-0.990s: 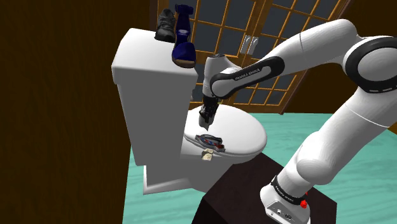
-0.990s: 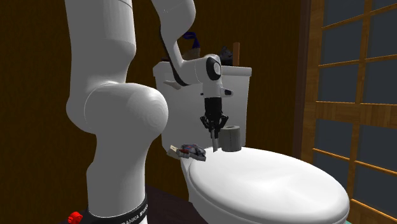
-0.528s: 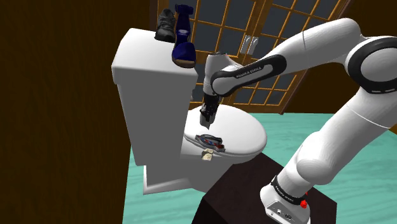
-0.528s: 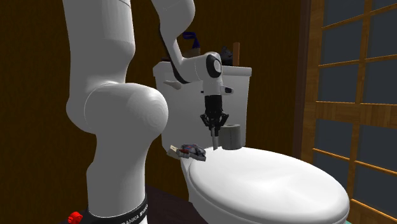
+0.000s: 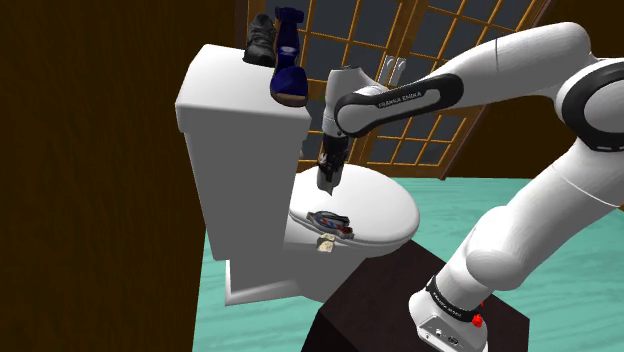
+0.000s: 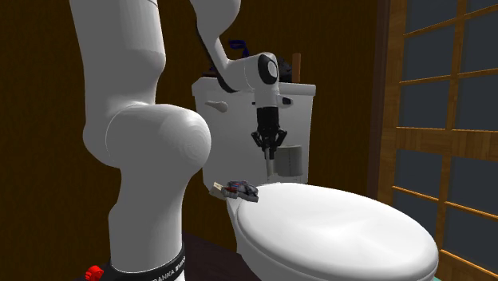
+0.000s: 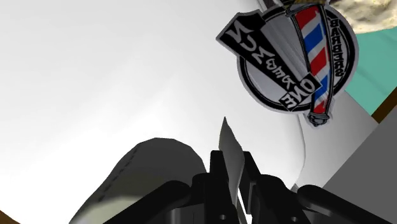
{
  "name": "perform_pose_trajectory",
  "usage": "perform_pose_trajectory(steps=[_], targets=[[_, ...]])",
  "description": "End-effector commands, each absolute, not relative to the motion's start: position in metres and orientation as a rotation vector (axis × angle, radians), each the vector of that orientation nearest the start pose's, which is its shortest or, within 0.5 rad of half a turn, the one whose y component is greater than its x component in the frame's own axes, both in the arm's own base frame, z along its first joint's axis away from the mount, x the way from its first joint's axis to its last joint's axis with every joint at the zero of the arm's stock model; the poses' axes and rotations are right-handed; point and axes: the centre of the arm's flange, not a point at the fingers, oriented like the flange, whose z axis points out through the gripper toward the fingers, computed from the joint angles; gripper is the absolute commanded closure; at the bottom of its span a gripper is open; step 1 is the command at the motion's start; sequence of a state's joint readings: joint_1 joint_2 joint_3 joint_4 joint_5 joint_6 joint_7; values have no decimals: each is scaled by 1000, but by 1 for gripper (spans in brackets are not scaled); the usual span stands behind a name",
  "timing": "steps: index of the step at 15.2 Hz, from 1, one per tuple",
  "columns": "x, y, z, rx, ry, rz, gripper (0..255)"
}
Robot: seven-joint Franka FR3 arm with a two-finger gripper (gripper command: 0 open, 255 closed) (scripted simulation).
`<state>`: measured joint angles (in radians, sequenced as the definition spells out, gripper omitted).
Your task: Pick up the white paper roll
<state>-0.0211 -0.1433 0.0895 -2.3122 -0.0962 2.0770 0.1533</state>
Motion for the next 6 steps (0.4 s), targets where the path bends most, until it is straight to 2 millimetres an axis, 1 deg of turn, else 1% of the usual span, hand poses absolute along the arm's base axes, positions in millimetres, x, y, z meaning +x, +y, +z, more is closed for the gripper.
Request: perform_pose_trajectory(steps=[1,4,6], targets=[[478,28,406,-3243,58,132,255],[478,28,422,-3243,58,132,255],[478,28,423,-3243,58,132,255]])
